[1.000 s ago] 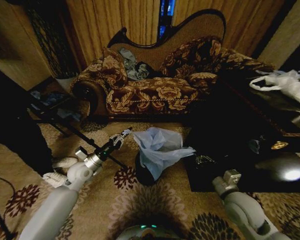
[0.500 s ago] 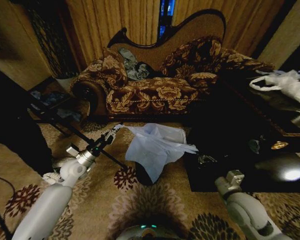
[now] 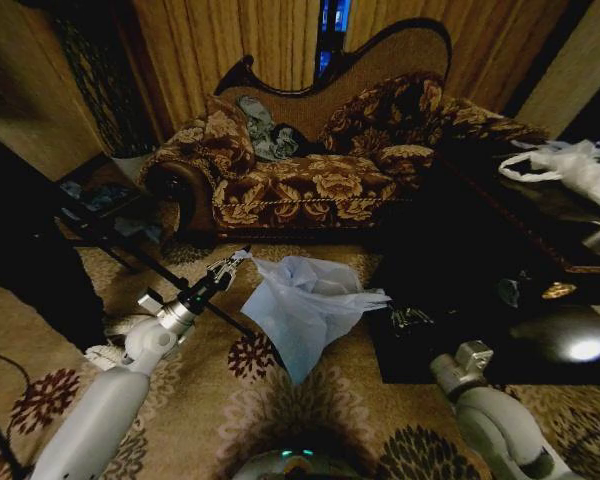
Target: Place a garbage bag over the trash bin.
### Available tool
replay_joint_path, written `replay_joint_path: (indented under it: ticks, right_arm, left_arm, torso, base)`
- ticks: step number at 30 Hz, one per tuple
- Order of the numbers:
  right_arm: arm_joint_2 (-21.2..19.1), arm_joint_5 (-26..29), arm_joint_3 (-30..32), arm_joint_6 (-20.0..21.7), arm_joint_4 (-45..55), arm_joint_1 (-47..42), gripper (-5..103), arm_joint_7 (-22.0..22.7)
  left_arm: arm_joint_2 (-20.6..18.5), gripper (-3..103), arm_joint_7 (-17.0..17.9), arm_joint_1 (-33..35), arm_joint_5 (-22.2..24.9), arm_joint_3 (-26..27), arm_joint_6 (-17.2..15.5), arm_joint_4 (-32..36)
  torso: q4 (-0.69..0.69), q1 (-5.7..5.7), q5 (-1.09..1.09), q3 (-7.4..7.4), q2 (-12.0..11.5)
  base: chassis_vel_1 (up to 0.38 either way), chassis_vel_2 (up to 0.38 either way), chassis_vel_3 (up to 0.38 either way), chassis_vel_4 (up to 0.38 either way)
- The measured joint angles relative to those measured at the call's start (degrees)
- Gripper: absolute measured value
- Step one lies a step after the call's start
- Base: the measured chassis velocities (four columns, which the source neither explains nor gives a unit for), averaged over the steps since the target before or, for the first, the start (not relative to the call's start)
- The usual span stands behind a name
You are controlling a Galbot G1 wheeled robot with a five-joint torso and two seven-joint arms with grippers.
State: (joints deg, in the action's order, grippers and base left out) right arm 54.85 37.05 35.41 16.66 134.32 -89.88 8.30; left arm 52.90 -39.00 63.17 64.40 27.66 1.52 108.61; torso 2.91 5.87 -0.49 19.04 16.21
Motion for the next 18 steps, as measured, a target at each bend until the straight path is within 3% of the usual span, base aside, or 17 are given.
replay_joint_path:
  ticks: [2,3,5,12,18]
  right_arm:
    - [-0.1,0.2,0.3,0.0,0.4,-0.1,32,0.0]
    - [-0.6,0.6,0.9,0.1,1.1,-0.2,43,0.0]
    - [-0.7,0.8,1.1,0.1,1.3,-0.2,43,0.0]
    - [-3.3,4.1,3.3,0.8,3.0,0.9,76,1.3]
    - [-4.9,5.1,3.6,0.5,2.8,1.9,91,1.8]
  left_arm:
    - [0.0,0,0.0,-0.3,-0.1,-0.2,0.0,-0.1]
    - [0.1,0,0.0,-1.1,-0.2,-0.6,-0.1,-0.2]
    - [0.1,0,0.0,-1.3,-0.3,-0.8,-0.1,-0.2]
    - [0.9,0,-0.3,-2.1,-1.9,-2.5,-0.2,-0.5]
    - [1.3,0,-0.4,-2.7,-2.9,-3.7,-0.1,-1.0]
  torso:
    - [0.0,0.0,0.0,0.0,0.0]
    - [0.0,0.0,0.0,0.0,0.0]
    - [0.0,0.0,0.01,0.0,0.0]
    - [-0.01,0.0,0.0,0.0,0.0]
    - [0.0,0.0,0.01,0.0,0.0]
  base:
    - [0.0,0.0,0.0,0.0]
    - [0.0,0.0,0.0,0.0]
    - [0.0,0.0,0.0,0.0]
    - [0.0,0.0,0.0,0.0]
    - [0.0,0.0,0.0,0.0]
